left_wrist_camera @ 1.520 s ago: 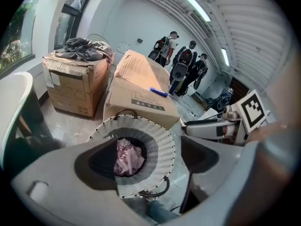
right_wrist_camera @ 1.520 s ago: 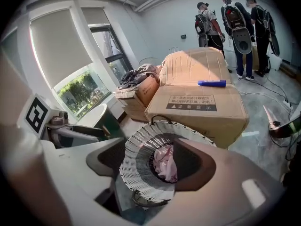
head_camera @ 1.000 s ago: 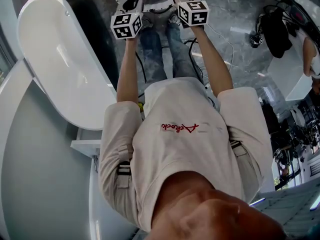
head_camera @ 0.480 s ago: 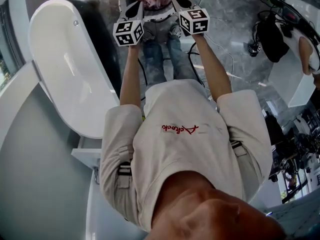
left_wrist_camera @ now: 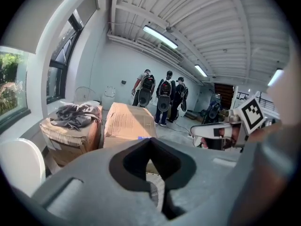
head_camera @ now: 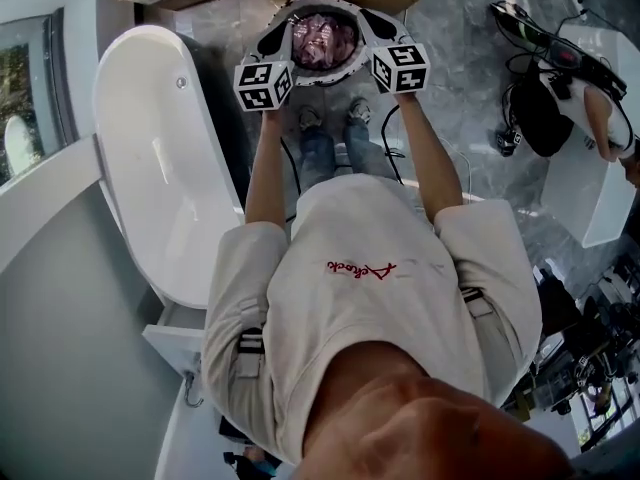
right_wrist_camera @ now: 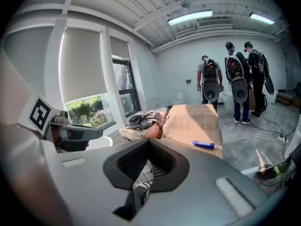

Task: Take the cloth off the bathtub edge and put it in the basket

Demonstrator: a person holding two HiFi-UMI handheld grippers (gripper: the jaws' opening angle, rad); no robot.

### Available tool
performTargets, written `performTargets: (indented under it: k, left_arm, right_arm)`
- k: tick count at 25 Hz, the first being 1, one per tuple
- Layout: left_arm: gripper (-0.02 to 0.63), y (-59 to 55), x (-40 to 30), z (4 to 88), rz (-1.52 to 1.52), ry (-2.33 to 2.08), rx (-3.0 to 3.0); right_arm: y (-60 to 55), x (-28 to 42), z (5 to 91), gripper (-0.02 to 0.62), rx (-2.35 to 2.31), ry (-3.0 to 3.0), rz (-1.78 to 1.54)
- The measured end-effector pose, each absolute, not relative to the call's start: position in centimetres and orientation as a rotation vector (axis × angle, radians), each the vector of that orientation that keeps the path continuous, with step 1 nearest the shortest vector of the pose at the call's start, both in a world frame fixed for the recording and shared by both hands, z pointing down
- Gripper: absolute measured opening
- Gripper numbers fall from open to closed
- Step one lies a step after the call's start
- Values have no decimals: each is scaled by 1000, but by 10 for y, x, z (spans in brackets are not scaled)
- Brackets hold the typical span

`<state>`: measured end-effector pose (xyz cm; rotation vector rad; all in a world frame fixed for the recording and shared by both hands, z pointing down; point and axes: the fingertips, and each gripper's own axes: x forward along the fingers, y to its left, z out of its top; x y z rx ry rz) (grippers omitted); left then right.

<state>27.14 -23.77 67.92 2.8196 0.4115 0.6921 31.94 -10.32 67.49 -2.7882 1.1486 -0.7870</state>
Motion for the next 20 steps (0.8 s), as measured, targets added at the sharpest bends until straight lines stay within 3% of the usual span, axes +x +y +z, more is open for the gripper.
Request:
performTargets:
  k: [12, 20]
  left_arm:
    - [0, -250, 307, 528, 353, 476, 2994]
    - [0, -244, 319, 477, 240, 523, 3051]
  right_arm:
    - [-109, 346, 535, 6, -2892, 1154, -394]
    - [-108, 358, 481, 6, -2918, 1138, -235]
